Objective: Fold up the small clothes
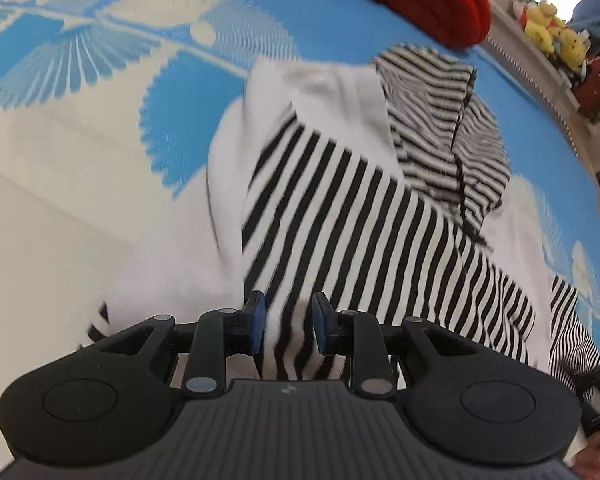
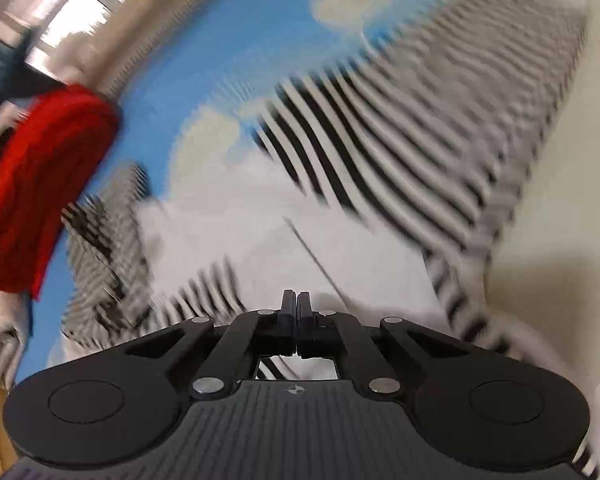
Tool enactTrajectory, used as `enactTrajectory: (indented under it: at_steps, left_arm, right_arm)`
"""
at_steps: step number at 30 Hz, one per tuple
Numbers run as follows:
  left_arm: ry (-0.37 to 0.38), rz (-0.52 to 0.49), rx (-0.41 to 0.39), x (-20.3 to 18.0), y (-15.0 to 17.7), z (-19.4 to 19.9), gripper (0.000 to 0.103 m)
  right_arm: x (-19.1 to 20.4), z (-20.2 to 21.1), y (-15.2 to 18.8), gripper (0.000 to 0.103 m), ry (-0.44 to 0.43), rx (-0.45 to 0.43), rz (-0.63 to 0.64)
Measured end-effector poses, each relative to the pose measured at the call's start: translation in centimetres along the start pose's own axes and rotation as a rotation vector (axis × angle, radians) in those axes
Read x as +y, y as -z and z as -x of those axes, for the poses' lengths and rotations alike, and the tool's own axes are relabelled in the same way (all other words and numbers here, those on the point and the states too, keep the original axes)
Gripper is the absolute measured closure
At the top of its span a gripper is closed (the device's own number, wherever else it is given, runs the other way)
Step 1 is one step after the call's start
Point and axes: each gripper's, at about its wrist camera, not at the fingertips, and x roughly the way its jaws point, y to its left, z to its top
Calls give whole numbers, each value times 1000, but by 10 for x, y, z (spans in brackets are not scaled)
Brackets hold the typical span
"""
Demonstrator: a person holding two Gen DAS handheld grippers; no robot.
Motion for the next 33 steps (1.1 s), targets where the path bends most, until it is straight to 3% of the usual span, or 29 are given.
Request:
enactTrajectory:
  at_steps: [3,8,9,11,14,18,20,22,25,33]
  left_arm:
    - [-9,-37,-15,-10,2,3,76]
    - [9,-61,-52,-21,1,13,76]
    - [3,-63,-47,-22,0,11,76]
    - [-6,-68,-32,-24,1,8,76]
    - [5,-74,-14,-24,4,6,76]
    - [15,-87,-16,-26,4,8,76]
    - [20,-91,-16,-27,4,8,76]
    - [14,-101,-15,-30,5,7,76]
    - [-24,-158,-40,-39,7,10,75]
    - [-48,-297,-135,-70,18,23,64]
  right_arm:
    - [14,15,-10,103,-28,-85,74]
    - [14,0,-6,98,-6,-7,121]
    - [15,-6,-2,95,-18,31,142]
    - [22,-21,6,63,12,152,211]
    - [18,-38,18,59,130,265,253]
    - [25,-23,9,58,82,192,235]
    - [29,-22,7,51,65,184,264]
    - [21,-29,4,49,110,237,232]
    - [11,-26,-3,49,159,220,190]
    - [31,24,-30,44,44,46,401]
